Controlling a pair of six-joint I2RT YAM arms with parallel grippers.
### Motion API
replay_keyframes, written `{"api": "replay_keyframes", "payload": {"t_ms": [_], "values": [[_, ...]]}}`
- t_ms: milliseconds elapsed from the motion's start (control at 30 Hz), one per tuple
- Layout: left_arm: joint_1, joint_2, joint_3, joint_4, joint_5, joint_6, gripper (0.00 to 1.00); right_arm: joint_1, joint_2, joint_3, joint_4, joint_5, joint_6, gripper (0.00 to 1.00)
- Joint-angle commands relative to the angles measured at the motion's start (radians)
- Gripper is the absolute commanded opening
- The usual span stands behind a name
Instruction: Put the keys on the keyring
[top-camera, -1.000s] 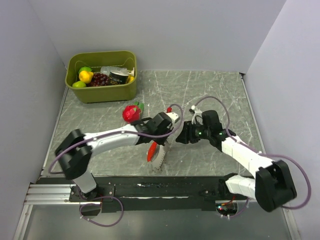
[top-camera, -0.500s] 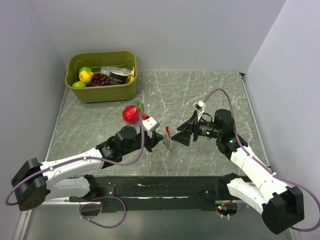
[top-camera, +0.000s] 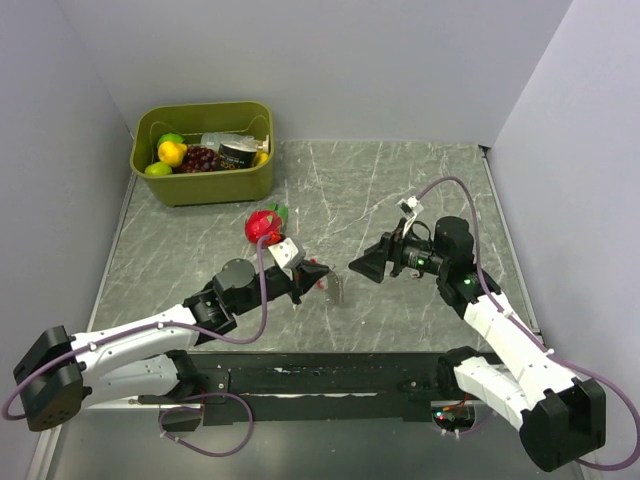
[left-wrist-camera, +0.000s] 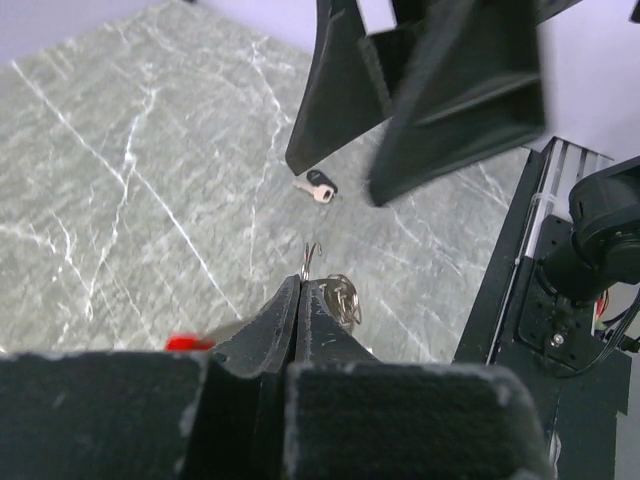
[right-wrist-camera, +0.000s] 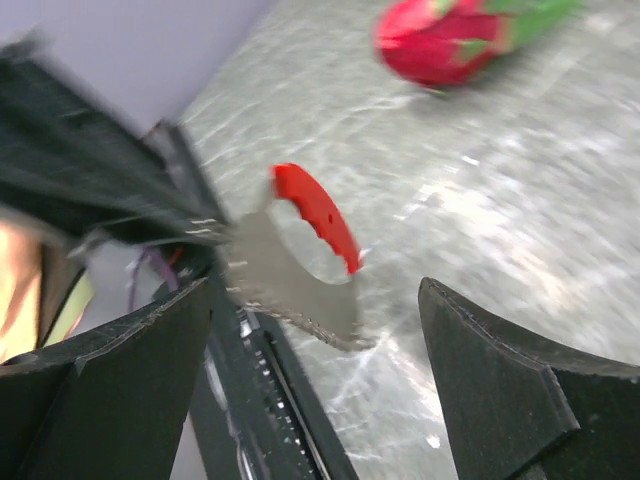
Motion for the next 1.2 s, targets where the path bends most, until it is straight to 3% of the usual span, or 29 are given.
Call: {"api": "replay_keyframes", "payload": {"t_ms": [0,233,400,567,833,1067,1167], "values": [[0.004,-0.045,-0.016,0.132,0.029,0.022,0.01,-0.026,0.003,0.077,-0.159,0.204,-0.008,0.90],[0.008,-0.078,-0.033,0.135,-0.041,0.061,0.01,-0.041,0.009,0.149,-0.395,0.656,0.027,0.89],[0.019,-0.088,-0.049,0.159,-0.034,0.070,0.01,-0.058,0.073,0.188,-0.507,0.810,0.047,0.86],[0.042,-0.086,-0.055,0.187,-0.006,0.059,0.01,-0.098,0.216,0.201,-0.570,0.838,0.056,0.74],[0.058,-0.089,-0.063,0.213,0.018,0.033,0.01,-0.125,0.338,0.221,-0.587,0.855,0.024,0.71],[0.065,-0.062,-0.059,0.218,0.031,0.018,0.01,-0.142,0.418,0.255,-0.590,0.818,-0.004,0.62],[0.067,-0.043,-0.053,0.221,0.043,0.019,0.01,-0.141,0.478,0.280,-0.603,0.818,-0.018,0.53]]}}
